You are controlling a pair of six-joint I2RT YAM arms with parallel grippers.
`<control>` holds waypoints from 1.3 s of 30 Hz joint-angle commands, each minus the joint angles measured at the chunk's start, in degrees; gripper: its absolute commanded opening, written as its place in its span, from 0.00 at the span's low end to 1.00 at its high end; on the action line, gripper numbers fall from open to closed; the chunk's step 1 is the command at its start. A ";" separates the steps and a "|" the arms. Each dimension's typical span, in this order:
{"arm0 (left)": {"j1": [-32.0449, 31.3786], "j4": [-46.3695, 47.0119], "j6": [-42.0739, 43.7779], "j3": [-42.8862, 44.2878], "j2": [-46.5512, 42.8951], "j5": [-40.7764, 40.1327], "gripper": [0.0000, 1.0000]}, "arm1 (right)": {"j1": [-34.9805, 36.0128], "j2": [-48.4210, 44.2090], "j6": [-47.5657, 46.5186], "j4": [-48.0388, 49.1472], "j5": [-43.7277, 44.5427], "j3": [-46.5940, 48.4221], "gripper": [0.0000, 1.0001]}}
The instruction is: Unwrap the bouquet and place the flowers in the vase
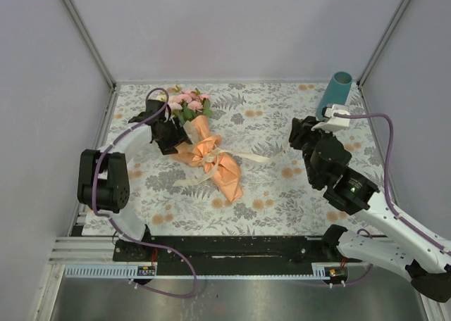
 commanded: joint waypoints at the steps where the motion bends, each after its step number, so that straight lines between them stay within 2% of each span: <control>1: 0.04 -3.68 2.67 3.81 -9.03 -2.64 0.70 | -0.32 0.44 5.40 -4.27 -8.00 -1.66 0.34; 7: -0.05 -2.72 3.29 -4.61 -19.57 0.69 0.70 | -0.24 1.14 8.12 -5.69 -13.10 -4.65 0.41; 10: -0.93 1.49 3.64 -11.02 -24.15 7.27 0.69 | -0.23 1.14 10.23 -5.51 -16.53 -6.24 0.45; 14: -6.89 6.94 2.32 -16.66 -27.94 10.10 0.70 | -0.24 1.84 12.96 -5.60 -19.17 -7.03 0.53; 17: -12.95 8.88 3.19 -16.14 -26.01 9.23 0.70 | -0.23 1.58 13.32 -5.60 -19.09 -7.12 0.54; 20: -17.88 9.15 5.39 -13.86 -23.12 5.02 0.70 | -0.15 0.88 12.70 -5.60 -18.82 -7.29 0.54; 28: -24.13 6.95 9.88 -7.35 -16.61 -2.81 0.65 | -0.23 -1.84 12.26 -5.16 -17.33 -9.58 0.52; 33: -25.28 6.78 11.02 -6.65 -13.44 -5.11 0.58 | -0.23 -3.95 11.47 -4.37 -16.01 -10.90 0.50; 34: -25.62 6.60 11.37 -6.56 -12.92 -5.02 0.51 | -0.15 -4.13 11.30 -4.19 -15.84 -10.99 0.50; 36: -26.33 5.81 11.90 -5.95 -12.21 -6.76 0.44 | -0.23 -4.31 10.95 -4.19 -15.66 -11.25 0.49; 39: -27.03 4.41 12.95 -5.07 -11.51 -9.14 0.41 | -0.32 -4.83 10.77 -4.19 -15.48 -11.60 0.48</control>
